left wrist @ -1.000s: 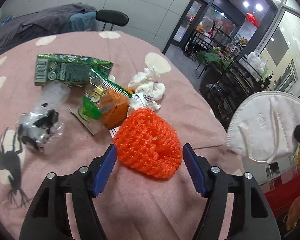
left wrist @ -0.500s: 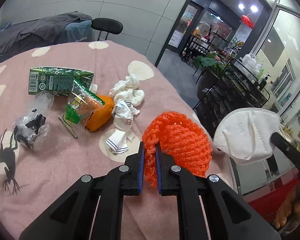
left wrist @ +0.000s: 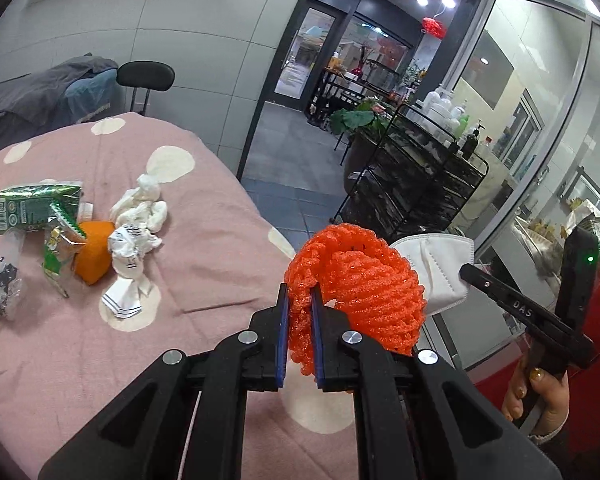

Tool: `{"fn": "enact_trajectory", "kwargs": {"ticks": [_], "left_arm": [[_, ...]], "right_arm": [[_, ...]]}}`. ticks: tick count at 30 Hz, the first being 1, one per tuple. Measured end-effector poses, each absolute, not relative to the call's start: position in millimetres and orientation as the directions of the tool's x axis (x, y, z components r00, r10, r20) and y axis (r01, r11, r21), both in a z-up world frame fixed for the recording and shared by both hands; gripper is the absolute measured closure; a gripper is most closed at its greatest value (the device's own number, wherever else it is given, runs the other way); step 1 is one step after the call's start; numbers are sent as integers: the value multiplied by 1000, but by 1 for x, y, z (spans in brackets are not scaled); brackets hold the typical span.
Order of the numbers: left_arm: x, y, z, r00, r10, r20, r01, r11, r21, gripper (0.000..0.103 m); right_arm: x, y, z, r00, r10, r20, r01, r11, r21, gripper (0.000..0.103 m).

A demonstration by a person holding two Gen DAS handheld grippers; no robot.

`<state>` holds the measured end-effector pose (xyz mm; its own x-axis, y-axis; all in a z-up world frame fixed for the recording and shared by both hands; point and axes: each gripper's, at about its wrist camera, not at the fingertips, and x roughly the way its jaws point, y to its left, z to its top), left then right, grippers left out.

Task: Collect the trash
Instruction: 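Carry the mask and orange net to the black bin and open both tools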

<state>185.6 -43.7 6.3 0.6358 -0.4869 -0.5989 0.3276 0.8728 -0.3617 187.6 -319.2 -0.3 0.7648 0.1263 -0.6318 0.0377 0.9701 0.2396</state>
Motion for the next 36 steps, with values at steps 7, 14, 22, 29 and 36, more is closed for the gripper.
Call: {"fn": "enact_trajectory", "kwargs": {"ticks": [7, 14, 22, 29, 36], "left_arm": [[186, -81, 3, 595, -526, -607, 392, 850, -352, 93], [187, -111, -5, 553, -547, -629, 442, 832, -335, 93], [190, -134, -26, 483, -565, -669, 466, 813, -350, 93], [191, -166, -32, 443, -577, -686, 515, 790, -332, 93], [201, -208, -49, 389, -572, -722, 549, 773, -316, 93]], "right_arm": [[201, -362, -65, 670, 73, -739, 168, 954, 247, 99], [212, -384, -141, 559, 97, -823, 264, 920, 288, 93], [206, -400, -156, 549, 62, -834, 357, 885, 300, 33], [190, -420, -141, 574, -11, -819, 416, 865, 280, 27], [177, -440, -132, 580, -73, -811, 468, 845, 258, 24]]}}
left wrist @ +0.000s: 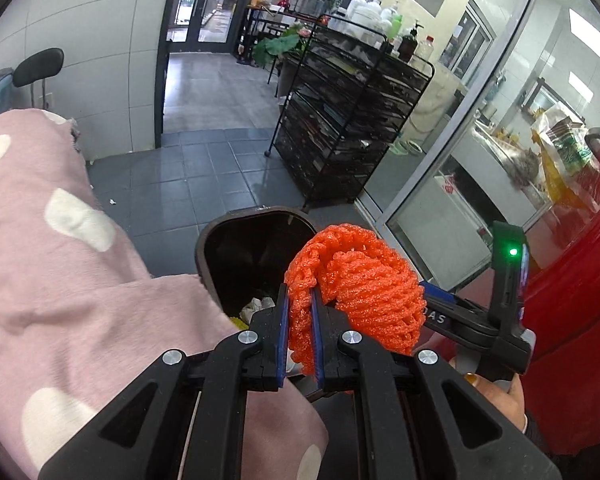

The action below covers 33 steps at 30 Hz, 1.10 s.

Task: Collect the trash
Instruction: 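Carry the mask and orange net to the black bin and open both tools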

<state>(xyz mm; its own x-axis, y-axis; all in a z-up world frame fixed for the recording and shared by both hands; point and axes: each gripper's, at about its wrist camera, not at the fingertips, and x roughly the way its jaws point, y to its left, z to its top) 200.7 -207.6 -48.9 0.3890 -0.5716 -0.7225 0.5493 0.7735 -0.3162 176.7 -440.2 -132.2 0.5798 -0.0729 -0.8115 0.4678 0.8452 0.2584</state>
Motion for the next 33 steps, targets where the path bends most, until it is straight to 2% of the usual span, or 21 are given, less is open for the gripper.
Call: {"fn": "enact_trajectory", "kwargs": {"ticks": [17, 18, 20, 22, 24, 28, 33], "left_arm": [[206, -240, -80, 317, -529, -787, 584, 763, -277, 92], [207, -241, -81, 318, -527, -788, 586, 763, -274, 90], [207, -243, -81, 326, -519, -790, 582, 769, -265, 71], [207, -243, -80, 345, -521, -780, 570, 777, -267, 33], [206, -240, -77, 362, -536, -763, 567, 776, -276, 25], [202, -239, -70, 370, -546, -751, 586, 765, -268, 18], [190, -232, -58, 400, -554, -730, 602, 760, -247, 13]], "right_arm": [[168, -465, -132, 567, -115, -815, 519, 818, 246, 21], [168, -466, -132, 567, -117, -816, 521, 817, 245, 21], [167, -467, -131, 565, -119, -817, 524, 816, 244, 20], [169, -466, -131, 562, -120, -819, 524, 817, 241, 20], [169, -465, -131, 560, -121, -820, 522, 820, 236, 20], [170, -461, -128, 560, -119, -820, 513, 827, 230, 19], [170, -454, -121, 580, -112, -806, 490, 839, 236, 18]]}}
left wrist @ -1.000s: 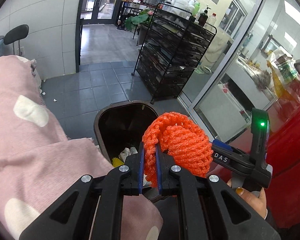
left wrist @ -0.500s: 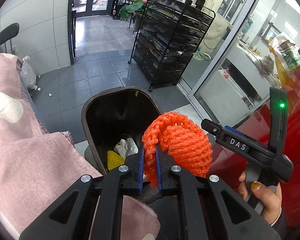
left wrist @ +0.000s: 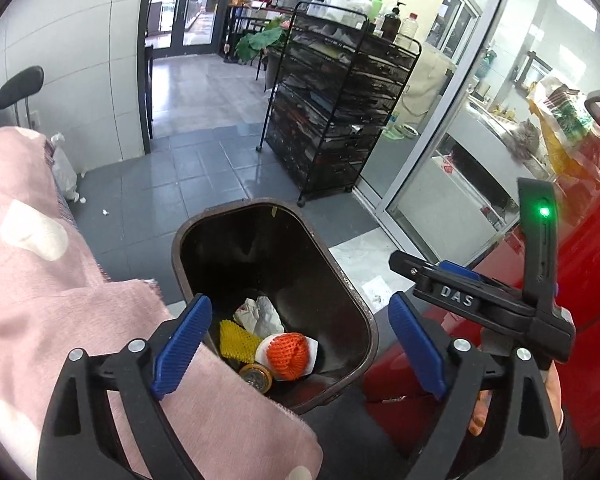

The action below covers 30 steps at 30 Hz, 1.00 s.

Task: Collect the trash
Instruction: 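Carry the mask and orange net to the black bin and open both tools, then move both tools back over the remaining trash on the bedspread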

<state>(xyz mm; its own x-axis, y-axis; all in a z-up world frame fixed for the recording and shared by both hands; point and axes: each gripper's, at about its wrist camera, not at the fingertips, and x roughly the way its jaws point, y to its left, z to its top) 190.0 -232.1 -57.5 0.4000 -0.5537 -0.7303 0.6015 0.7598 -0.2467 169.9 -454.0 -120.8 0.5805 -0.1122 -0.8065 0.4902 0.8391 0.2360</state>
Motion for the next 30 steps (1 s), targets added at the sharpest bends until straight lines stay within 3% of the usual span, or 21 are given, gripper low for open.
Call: {"fn": "enact_trajectory", "kwargs": {"ticks": [7, 19, 30], "left_arm": [[177, -203, -39, 481, -553, -680, 571, 786, -236, 6], [158, -128, -11, 628, -479, -613, 447, 867, -219, 6], [149, -52, -10, 728, -330, -601, 269, 944, -192, 6]], "right_arm": [[176, -429, -102, 630, -66, -774, 418, 868, 267, 17], [194, -354, -70, 680, 53, -732, 212, 941, 265, 16], [209, -276, -49, 679, 179, -712, 9, 968, 252, 11]]}}
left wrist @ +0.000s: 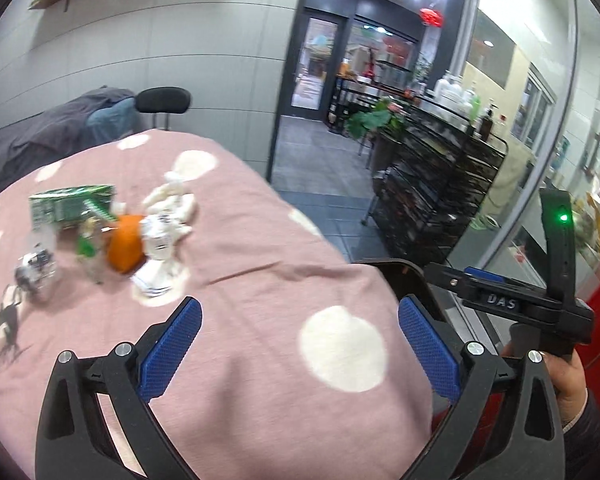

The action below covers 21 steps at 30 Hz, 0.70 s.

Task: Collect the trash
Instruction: 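Move both tools back over the remaining trash on the bedspread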

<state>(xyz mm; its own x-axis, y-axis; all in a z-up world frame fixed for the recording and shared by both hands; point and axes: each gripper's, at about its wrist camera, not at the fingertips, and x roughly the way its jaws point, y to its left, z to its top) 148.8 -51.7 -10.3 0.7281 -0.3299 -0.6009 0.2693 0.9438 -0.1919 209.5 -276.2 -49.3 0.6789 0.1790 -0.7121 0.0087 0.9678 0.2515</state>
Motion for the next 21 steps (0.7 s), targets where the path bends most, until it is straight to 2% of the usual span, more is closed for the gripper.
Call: {"fn": "enact_trajectory", "kwargs": {"ticks": [15, 21], "left_arm": [[156, 100, -24, 774, -35, -632, -46, 993, -111, 6], [179, 138, -28, 749, 31, -661, -107, 992, -74, 7]], "right_arm": [[231, -157, -23, 612, 361, -704, -304, 929, 213, 11], [245, -115, -18, 559, 415, -718, -381, 897, 222, 11]]}}
